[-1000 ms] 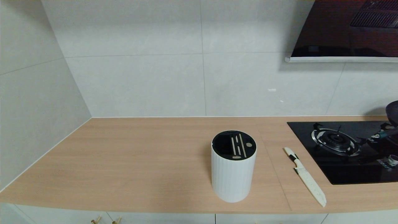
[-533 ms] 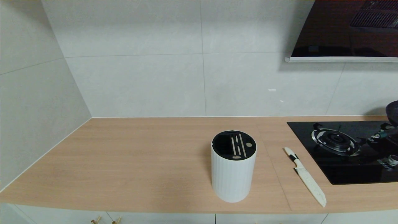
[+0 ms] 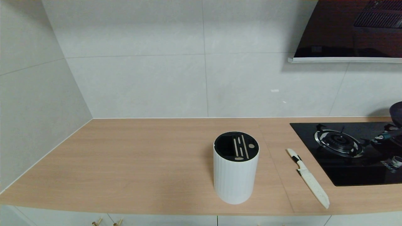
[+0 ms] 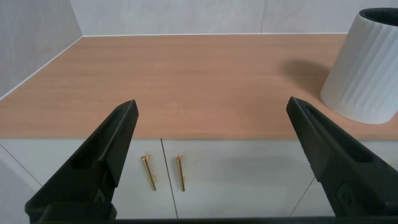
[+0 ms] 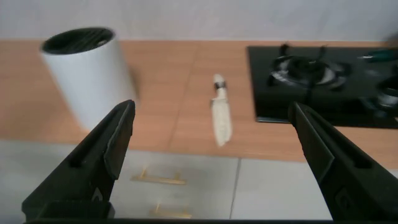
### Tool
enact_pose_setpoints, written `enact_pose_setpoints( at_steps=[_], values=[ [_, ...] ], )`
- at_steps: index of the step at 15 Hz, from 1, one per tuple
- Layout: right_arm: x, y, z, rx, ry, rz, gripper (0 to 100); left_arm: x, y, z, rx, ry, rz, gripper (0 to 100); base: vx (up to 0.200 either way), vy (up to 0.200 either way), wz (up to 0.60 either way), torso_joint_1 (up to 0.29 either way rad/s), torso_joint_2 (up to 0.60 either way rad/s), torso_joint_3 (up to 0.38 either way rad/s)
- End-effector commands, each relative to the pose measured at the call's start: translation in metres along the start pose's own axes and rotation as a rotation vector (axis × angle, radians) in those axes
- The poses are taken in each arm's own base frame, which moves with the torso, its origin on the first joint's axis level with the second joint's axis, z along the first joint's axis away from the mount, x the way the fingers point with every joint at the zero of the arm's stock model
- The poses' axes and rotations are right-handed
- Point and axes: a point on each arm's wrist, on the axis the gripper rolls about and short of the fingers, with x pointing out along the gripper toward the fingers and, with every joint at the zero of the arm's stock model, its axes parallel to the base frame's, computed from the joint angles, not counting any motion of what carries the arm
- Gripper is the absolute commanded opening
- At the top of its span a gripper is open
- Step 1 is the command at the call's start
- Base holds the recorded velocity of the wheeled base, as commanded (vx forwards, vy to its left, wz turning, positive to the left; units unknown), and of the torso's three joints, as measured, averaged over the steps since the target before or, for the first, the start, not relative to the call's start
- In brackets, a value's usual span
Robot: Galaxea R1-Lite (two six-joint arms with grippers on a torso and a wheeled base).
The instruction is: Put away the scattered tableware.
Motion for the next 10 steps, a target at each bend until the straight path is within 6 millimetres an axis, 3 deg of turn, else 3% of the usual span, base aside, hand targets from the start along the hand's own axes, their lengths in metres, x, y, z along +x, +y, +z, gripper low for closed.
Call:
enact_pose_setpoints(
  at_steps=[1,3,4,10],
  values=[
    [0.053,0.002,0.032,0.0,0.24,0.039,100,0.0,0.0,0.0,0.0,0.001,0.0,100,0.0,0.0,0.0,0.0,0.0,0.0],
    [0.081,0.004,0.033,-0.004,0.34,0.046,100,0.0,0.0,0.0,0.0,0.001,0.0,100,0.0,0.0,0.0,0.0,0.0,0.0],
    [0.105,0.009,0.029,-0.013,0.407,0.075,100,0.0,0.0,0.0,0.0,0.001,0.002,100,0.0,0.0,0.0,0.0,0.0,0.0],
    [0.212,0.014,-0.015,-0.019,0.548,0.061,100,0.0,0.0,0.0,0.0,0.001,0.0,100,0.0,0.0,0.0,0.0,0.0,0.0]
  ],
)
